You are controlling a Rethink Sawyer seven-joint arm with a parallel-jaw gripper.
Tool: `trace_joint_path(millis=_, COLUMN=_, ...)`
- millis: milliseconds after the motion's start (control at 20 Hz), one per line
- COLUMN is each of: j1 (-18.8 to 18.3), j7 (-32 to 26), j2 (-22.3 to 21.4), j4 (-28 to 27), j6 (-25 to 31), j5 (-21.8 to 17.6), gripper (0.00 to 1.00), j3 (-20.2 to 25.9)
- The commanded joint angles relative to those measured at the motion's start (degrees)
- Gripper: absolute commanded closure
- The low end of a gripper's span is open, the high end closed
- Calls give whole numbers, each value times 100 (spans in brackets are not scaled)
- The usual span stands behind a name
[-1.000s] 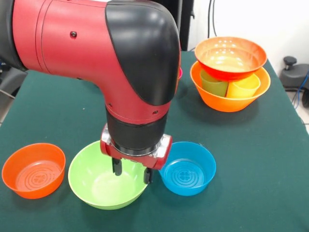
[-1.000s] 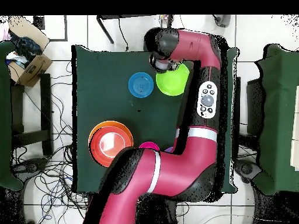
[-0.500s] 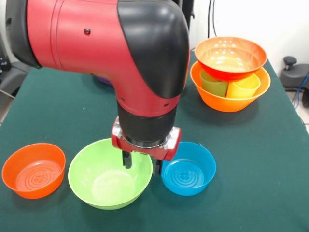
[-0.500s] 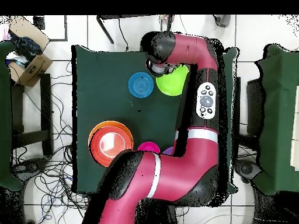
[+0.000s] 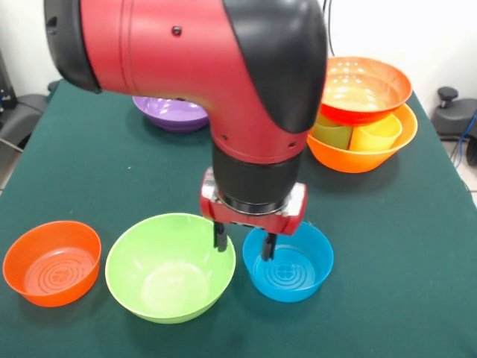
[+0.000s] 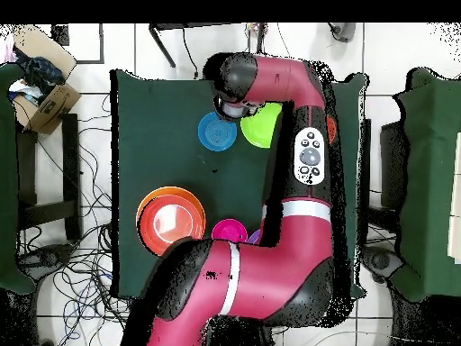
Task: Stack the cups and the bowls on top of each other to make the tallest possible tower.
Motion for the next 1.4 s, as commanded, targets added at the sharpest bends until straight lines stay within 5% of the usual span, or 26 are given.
trace_joint_path(millis=50, j1=257, j7=-472, j2=-167, j4=862, j6=-550, j5=-86, gripper=0, j3=314)
trace_joint_path(millis=450, j1=371, j7=-328, j2=-219, j4=1244, j6=-1242, j5=-220, gripper=0, j3=212)
trace_joint_path(millis=900, j1=611, j7=-227, j2=183, j4=549, j6=-923, j5=-275, gripper=0, j3=134)
trace_joint_path(millis=1400, j1=844, j7=198, j2=192, j4=786, j6=-1326, j5=-160, gripper=0, j3=132)
